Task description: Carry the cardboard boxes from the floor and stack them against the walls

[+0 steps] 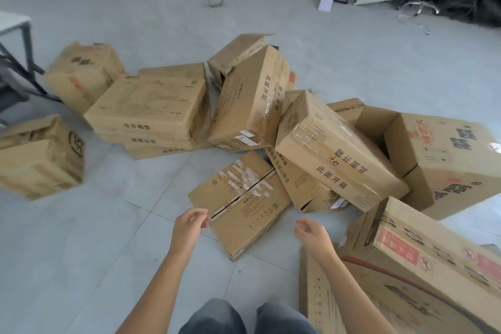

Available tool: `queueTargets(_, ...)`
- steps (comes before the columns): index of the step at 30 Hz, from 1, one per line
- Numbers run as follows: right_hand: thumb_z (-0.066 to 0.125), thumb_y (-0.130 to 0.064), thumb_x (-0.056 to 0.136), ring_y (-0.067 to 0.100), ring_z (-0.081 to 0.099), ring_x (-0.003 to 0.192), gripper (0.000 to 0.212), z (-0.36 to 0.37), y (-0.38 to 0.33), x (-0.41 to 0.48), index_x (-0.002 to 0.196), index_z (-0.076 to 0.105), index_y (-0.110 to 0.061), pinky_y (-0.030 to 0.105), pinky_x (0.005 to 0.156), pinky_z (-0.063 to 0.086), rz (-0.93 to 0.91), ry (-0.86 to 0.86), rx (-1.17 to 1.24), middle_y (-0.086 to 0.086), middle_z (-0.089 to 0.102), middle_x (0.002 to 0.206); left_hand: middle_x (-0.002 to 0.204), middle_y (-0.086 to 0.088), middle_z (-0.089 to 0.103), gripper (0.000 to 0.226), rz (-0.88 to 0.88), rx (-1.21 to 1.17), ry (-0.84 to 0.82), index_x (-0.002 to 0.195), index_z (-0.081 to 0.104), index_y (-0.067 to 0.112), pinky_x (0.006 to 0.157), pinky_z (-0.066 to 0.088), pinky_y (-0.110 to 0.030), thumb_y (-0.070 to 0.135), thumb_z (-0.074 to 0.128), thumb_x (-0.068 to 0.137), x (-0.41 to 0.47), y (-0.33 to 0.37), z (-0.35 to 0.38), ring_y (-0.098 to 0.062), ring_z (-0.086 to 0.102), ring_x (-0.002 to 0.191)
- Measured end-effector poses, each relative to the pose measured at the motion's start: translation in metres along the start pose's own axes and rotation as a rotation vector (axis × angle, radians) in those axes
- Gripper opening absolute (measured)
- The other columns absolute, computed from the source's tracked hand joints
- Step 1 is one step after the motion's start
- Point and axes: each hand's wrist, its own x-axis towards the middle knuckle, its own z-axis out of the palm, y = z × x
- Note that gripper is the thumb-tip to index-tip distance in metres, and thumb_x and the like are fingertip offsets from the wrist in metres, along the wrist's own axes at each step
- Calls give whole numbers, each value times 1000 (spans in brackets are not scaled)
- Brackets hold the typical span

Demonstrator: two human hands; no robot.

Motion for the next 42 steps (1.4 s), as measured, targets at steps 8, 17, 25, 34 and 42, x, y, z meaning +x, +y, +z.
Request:
queueTargets(8, 54, -18, 92, 16, 51, 102, 34, 33, 11, 103, 125, 53, -12, 26, 83, 42, -36, -63, -57, 2, 56, 110, 72, -9, 57, 26, -7, 44, 60, 66, 56, 10, 60, 38, -22, 1, 50, 89, 101, -41, 13, -24, 52, 73)
queueTargets(17, 50, -10, 92, 24, 43, 126, 39, 137, 124, 295, 131, 49, -9, 29, 98, 38, -31, -127, -303, 7, 48, 136, 79, -6, 56, 14, -127, 174, 84, 79, 59, 10, 74, 37, -28, 7, 49, 89, 259, -214, 59, -25, 52, 84)
queueTargets(25, 50, -18, 89, 23, 46, 123, 47, 215, 232, 433, 136, 44, -17, 31, 100, 42, -14, -212, -568, 5, 42, 141, 81, -8, 56, 17, -217, 252, 149, 106, 56, 6, 63, 39, -29, 16, 53, 93, 366, -369, 97, -25, 53, 74)
queueTargets(34, 54, -40, 87, 36, 12, 137, 67, 254, 264, 455, 144, 24, -23, 45, 113, 23, -82, -142, -914, 12, 17, 148, 84, -10, 49, 25, -564, 185, -19, 96, 47, 4, 59, 43, -28, 25, 58, 86, 378, -443, 127, -24, 50, 65)
queueTargets(42, 51, -56, 83, 36, 16, 136, 79, 262, 267, 454, 145, 17, -23, 46, 111, 23, -121, -102, -1008, 13, 18, 149, 96, -10, 48, 46, -751, 69, -3, 119, 33, 7, 56, 45, -29, 21, 58, 84, 339, -455, 160, -30, 55, 74)
